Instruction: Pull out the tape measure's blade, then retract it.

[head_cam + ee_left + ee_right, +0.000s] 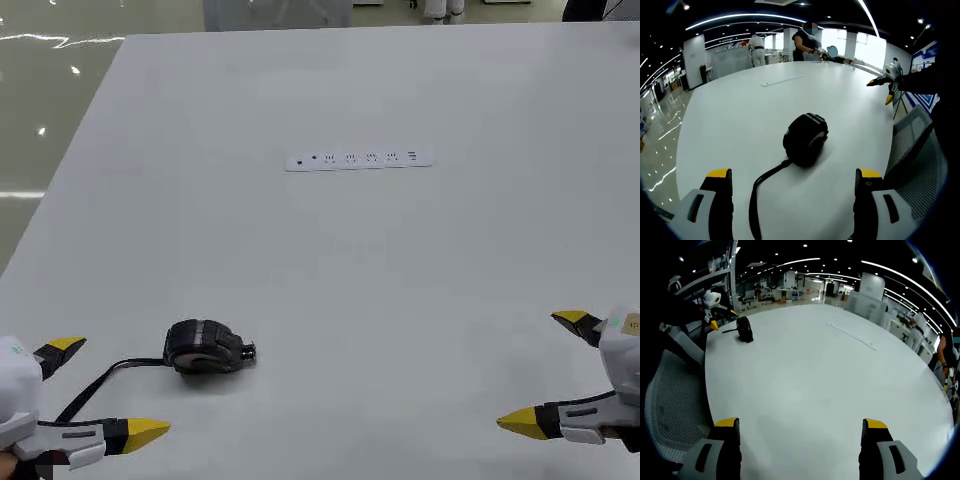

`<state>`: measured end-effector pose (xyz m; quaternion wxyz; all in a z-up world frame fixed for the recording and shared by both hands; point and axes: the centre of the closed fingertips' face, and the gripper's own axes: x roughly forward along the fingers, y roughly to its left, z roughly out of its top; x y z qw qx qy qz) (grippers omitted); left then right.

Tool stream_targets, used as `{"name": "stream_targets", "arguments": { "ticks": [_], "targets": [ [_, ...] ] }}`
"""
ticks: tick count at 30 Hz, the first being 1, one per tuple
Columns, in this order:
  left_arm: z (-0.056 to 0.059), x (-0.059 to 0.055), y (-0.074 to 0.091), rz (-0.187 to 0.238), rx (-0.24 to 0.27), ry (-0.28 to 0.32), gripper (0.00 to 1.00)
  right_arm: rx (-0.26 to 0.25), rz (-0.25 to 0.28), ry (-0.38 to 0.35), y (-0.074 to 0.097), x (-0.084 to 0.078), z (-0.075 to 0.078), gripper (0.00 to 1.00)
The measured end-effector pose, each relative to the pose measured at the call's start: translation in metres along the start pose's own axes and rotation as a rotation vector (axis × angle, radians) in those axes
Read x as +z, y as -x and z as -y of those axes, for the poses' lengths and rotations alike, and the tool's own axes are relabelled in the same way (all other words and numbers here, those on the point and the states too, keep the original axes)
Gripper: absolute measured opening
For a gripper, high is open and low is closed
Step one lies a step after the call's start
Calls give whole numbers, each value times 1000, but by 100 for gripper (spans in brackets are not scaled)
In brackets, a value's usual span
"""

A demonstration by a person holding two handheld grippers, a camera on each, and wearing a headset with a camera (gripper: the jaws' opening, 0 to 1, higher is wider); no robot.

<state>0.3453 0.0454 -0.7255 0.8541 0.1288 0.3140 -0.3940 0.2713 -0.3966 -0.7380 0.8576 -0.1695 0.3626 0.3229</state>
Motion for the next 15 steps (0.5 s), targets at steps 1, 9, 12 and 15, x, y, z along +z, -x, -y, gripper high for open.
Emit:
{"name": "stream_targets", "arguments": {
  "ticks": [1,9,12,15],
  "targets": [
    [0,0,0,-1,-1,-1,99,1,-2,1,0,0,0,99],
    [1,4,-2,-30,-30,-15,99,10,9,24,-3,9,1,99],
    [-1,9,-4,-32,-43,-62,99,12,4,39,-5,12,2,99],
    [-3,14,-7,-40,-63,-83,99,19,6,48,-6,17,2,99]
  ]
}}
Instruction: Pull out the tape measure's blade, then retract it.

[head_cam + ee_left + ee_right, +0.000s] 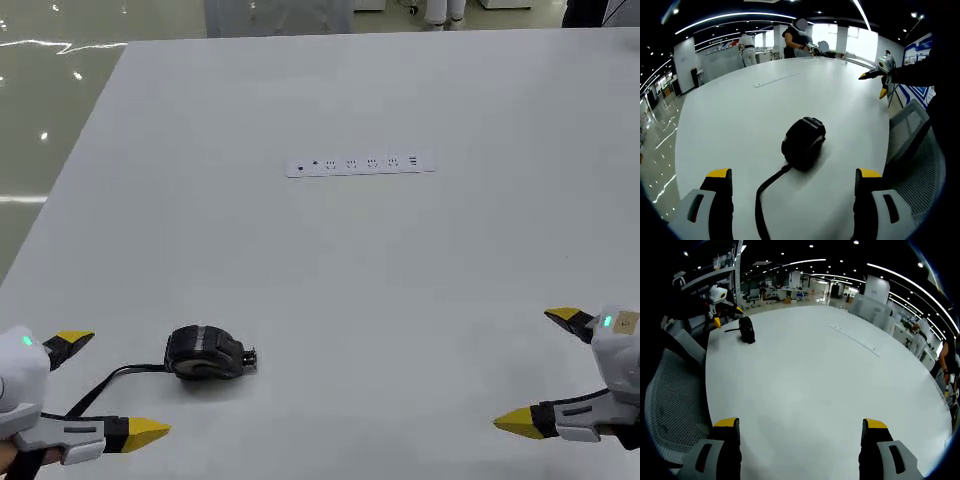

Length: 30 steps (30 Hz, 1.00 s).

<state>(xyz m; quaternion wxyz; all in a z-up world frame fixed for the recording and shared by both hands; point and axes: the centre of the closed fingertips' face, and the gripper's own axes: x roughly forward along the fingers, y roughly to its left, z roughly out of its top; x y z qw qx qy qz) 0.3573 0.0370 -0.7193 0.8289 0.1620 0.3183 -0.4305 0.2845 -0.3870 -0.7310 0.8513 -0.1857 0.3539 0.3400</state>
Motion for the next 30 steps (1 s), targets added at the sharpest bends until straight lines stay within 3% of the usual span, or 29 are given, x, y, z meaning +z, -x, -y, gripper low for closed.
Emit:
{"name": "stream_targets", "arguments": {
  "ticks": [3,4,8,11,14,21,30],
  "targets": [
    [-2,2,-2,-28,-8,-48,99,7,1,15,-2,4,0,99],
    [-5,1,-3,-56,1,-74,99,11,-5,18,-3,5,0,99],
    [-4,6,-9,-73,-6,-98,99,18,-21,22,-5,8,-2,99],
    [-1,9,-14,-86,-27,-119,99,25,-20,24,-5,10,-4,99],
    [3,9,-18,-125,-62,-147,99,34,-13,26,-5,15,-6,99],
    [1,23,-25,-148,-86,-251,99,50,-8,30,-8,21,-9,99],
    [6,41,-30,-158,-127,-309,99,67,3,44,-11,30,-9,99]
  ]
}}
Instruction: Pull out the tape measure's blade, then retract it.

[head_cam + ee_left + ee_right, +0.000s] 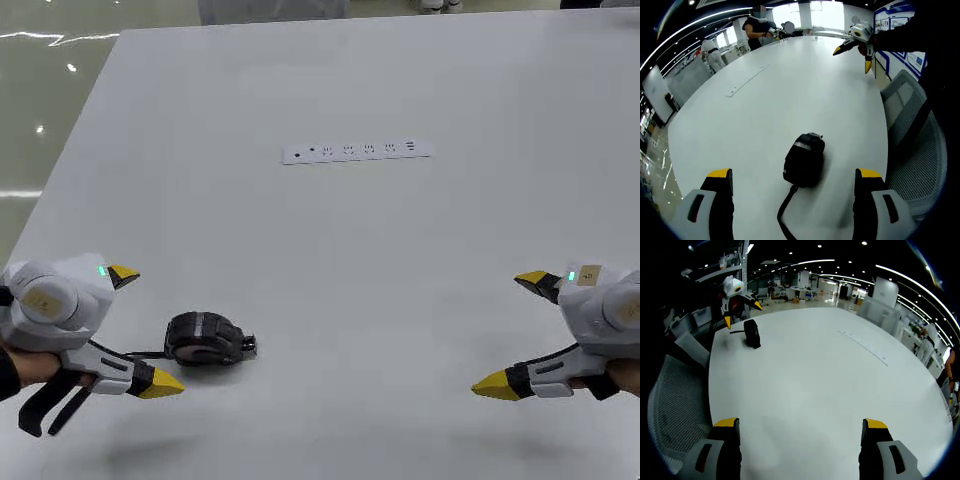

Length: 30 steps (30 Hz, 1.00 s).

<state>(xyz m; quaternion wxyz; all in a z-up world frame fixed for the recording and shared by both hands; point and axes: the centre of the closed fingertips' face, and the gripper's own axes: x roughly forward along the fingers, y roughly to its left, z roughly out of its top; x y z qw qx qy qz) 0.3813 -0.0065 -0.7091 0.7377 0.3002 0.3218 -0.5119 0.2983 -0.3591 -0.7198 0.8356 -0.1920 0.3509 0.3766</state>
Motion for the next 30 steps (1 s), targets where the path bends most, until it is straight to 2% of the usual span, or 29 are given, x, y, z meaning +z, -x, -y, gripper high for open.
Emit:
{"name": "stream_targets", "arguments": {
  "ticks": [3,6,9,22,26,30],
  "targets": [
    [4,2,-3,-23,-25,-39,99,14,21,0,-1,11,-2,99],
    [6,-3,-9,-77,-39,-96,99,53,52,28,-4,22,-10,99],
    [10,-3,-15,-96,-57,-132,99,60,43,44,-11,25,-10,99],
    [13,10,-25,-112,-130,-175,99,94,45,100,-29,38,-9,99],
    [13,10,-32,-124,-141,-193,98,126,60,137,-35,45,-14,99],
    [18,7,-40,-141,-173,-196,97,141,62,160,-42,53,-17,99]
  ]
}}
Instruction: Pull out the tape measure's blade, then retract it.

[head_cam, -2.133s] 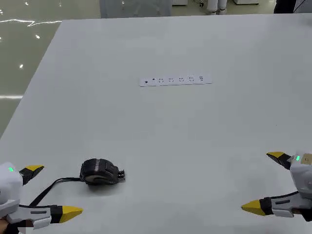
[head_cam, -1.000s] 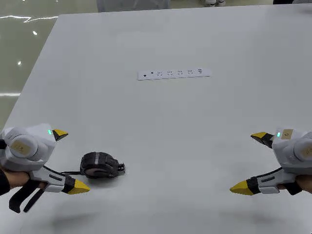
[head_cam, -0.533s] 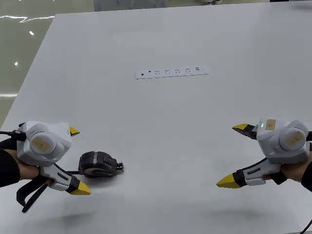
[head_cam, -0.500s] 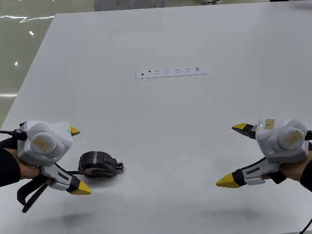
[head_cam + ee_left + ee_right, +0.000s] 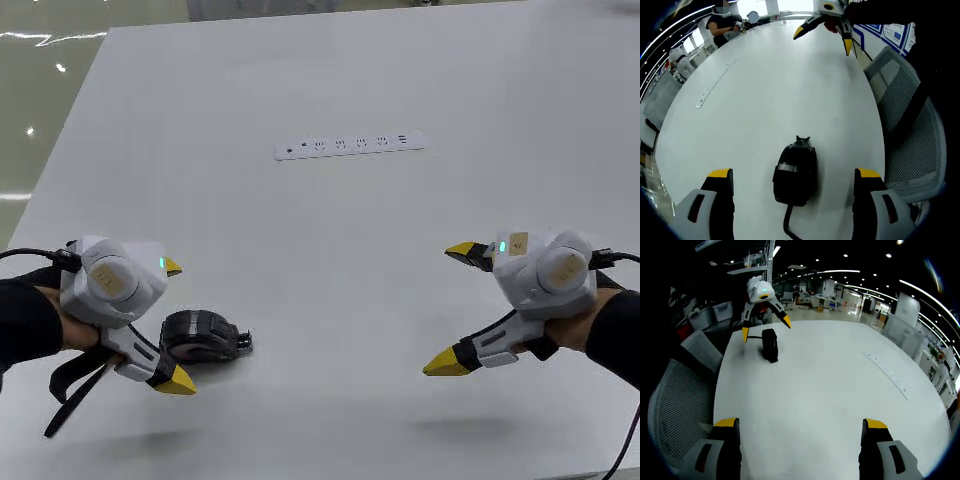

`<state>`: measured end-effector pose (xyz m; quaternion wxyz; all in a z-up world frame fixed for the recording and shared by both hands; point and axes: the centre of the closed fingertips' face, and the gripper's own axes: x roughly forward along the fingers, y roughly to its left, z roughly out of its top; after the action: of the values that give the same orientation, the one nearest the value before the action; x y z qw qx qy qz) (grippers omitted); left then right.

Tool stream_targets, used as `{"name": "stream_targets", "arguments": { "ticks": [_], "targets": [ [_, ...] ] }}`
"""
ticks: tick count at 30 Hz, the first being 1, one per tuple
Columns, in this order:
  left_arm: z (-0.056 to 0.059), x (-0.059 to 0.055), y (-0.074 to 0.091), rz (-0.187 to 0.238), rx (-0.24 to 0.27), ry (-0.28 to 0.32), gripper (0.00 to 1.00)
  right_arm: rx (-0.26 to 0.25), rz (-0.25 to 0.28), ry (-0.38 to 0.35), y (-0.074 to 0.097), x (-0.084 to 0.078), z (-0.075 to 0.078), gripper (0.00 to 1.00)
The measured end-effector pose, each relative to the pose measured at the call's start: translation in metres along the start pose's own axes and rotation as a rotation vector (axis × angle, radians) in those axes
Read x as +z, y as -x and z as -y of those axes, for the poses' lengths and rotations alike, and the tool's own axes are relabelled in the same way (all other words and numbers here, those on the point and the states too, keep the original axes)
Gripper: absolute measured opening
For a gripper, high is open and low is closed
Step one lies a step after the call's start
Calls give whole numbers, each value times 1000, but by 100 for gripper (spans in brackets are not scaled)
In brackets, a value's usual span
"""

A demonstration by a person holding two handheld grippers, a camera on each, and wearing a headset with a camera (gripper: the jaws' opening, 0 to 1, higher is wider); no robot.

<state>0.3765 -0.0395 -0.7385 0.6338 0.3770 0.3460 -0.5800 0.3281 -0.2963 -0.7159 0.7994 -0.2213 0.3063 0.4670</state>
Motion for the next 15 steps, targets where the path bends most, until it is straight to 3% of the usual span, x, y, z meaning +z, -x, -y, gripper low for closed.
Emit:
{"name": "stream_targets", "arguments": {
  "ticks": [7,15],
  "targets": [
    [1,0,-9,-7,-32,-18,91,30,3,15,-15,8,-3,99],
    [2,4,-8,1,-45,-13,76,62,2,8,-31,16,-5,99]
  ]
}}
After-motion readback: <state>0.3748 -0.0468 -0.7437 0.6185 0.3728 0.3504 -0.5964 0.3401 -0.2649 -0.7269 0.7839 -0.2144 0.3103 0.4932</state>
